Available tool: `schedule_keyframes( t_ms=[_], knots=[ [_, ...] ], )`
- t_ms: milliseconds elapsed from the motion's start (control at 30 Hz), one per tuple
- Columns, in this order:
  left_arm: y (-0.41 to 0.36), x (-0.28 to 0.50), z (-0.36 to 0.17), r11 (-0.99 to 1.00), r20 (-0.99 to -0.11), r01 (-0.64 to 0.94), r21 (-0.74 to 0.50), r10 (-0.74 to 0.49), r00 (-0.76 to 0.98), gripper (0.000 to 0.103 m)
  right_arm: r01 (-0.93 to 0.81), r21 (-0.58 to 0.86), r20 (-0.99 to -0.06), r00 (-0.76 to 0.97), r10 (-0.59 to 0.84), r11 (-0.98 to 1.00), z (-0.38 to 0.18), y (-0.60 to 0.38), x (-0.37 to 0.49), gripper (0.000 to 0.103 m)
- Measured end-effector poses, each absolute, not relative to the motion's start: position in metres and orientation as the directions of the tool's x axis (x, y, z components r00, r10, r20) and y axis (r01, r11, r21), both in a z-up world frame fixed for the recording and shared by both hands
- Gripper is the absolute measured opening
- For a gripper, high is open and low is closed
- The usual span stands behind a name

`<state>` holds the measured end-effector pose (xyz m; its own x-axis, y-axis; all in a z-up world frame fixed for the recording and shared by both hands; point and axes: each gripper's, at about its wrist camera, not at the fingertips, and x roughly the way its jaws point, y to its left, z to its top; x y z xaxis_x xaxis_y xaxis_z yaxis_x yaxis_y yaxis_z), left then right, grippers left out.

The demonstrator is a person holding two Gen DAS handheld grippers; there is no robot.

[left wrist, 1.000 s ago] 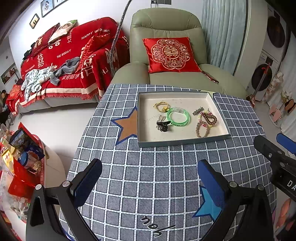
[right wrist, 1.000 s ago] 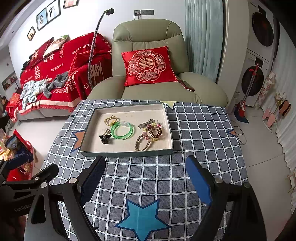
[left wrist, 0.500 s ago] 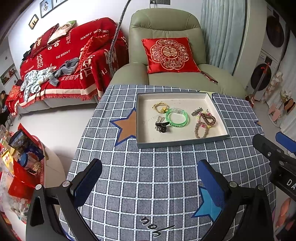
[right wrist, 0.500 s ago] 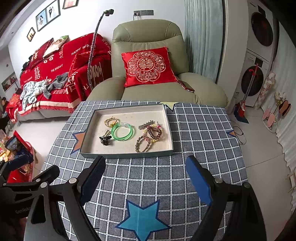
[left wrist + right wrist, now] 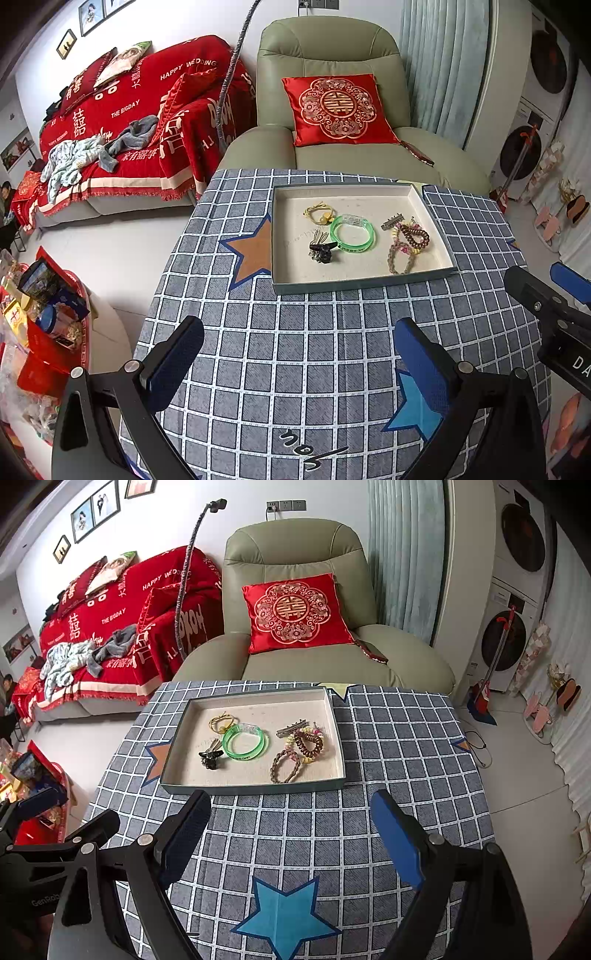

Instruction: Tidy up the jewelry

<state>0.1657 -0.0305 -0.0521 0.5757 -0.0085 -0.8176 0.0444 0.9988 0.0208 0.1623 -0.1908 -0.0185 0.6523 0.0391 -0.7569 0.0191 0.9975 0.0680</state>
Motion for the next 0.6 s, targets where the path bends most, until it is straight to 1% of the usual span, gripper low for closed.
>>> schedule_keyframes(
  t_ms=[600],
  knots=[
    [-0.0292,0.1645,-0.0518,0.999,-0.818,0.045,0.019,-0.010,0.575,0.103,0.018,0.070,-0.757,0.652,0.041,0.997,-0.0173,-0.1913,0.1627,0.090]
  ],
)
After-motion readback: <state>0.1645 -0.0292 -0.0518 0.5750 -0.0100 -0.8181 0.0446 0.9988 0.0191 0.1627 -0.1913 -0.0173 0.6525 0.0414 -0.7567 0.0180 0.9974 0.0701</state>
